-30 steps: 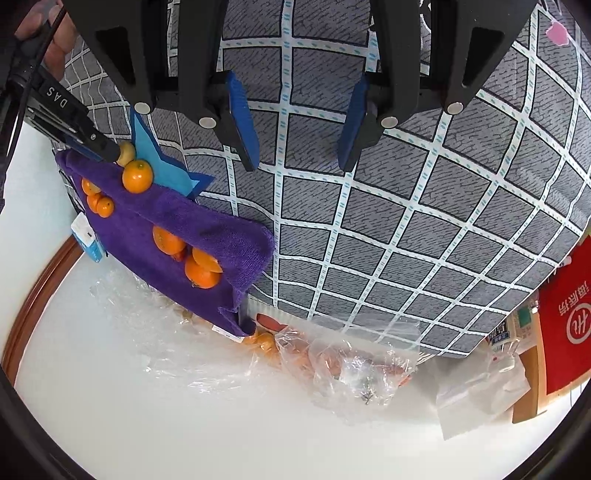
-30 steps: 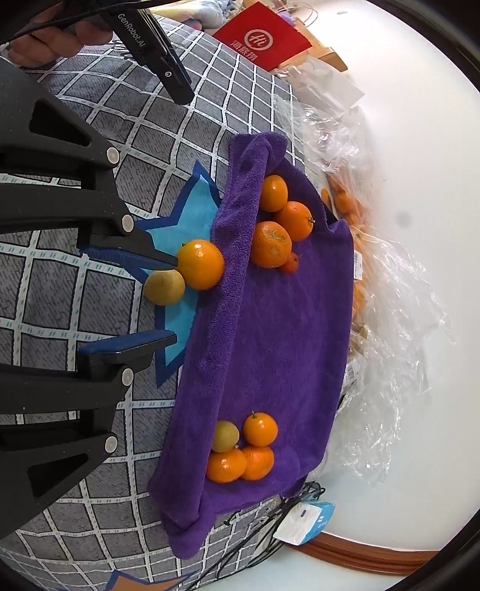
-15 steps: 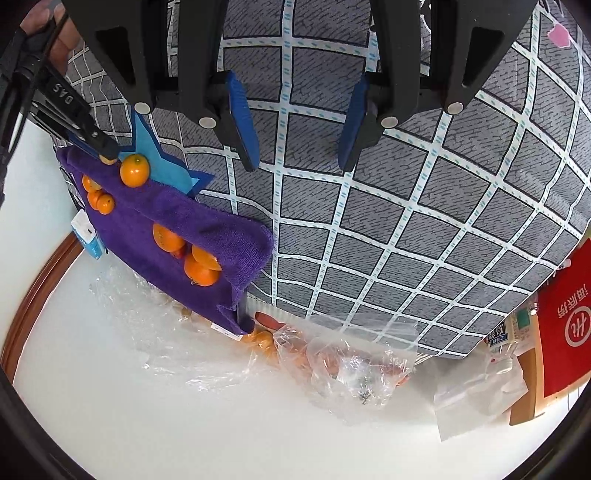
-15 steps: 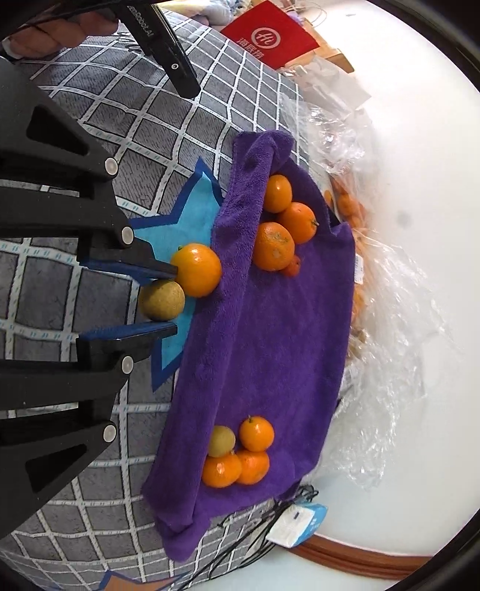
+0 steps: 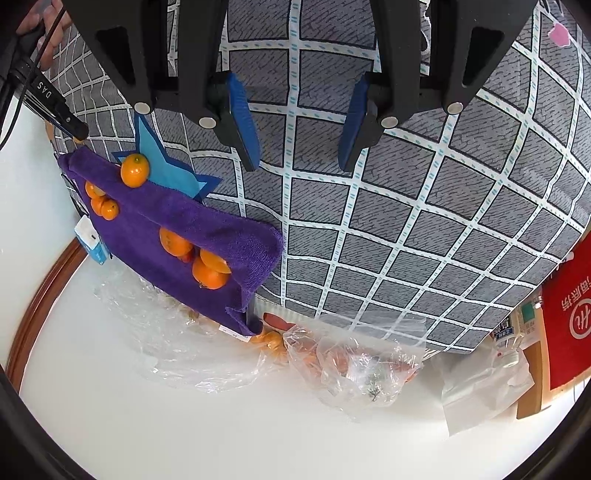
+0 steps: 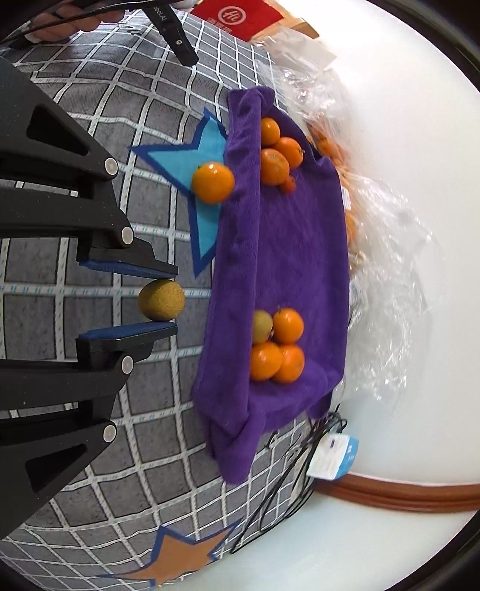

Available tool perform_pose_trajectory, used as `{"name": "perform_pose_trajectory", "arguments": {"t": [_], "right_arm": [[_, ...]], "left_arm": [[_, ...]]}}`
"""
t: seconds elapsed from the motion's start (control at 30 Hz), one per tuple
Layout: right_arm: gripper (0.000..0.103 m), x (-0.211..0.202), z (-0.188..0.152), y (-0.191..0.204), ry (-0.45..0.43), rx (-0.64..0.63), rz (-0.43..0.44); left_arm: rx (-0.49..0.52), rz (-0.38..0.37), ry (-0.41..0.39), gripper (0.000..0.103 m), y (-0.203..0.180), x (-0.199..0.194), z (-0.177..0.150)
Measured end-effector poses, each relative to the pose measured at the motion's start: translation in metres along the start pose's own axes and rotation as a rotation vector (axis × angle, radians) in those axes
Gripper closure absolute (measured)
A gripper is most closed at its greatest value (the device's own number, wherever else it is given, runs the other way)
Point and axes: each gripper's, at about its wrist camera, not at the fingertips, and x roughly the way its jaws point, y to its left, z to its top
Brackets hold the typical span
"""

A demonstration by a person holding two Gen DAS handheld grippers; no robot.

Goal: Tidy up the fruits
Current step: 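Lift the yellow citrus with the right tool while the left tool approaches the orange on the star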

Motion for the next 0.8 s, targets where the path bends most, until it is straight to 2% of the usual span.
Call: {"name": "perform_pose_trajectory", "arguments": {"t": [0.17,0.8], "right_arm": [[0.079,-0.001,-0.005,-0.013,0.009,0.032,-0.001],[0.079,0.014,-0.013,-0.012,0.048,0.009,-0.008]], "left_arm": [[0.015,0.001,-0.001,0.061,-0.003,0.000,-0.001],[0.039,-0.001,0.003,0.061,-0.006,0.001,-0.003]]}}
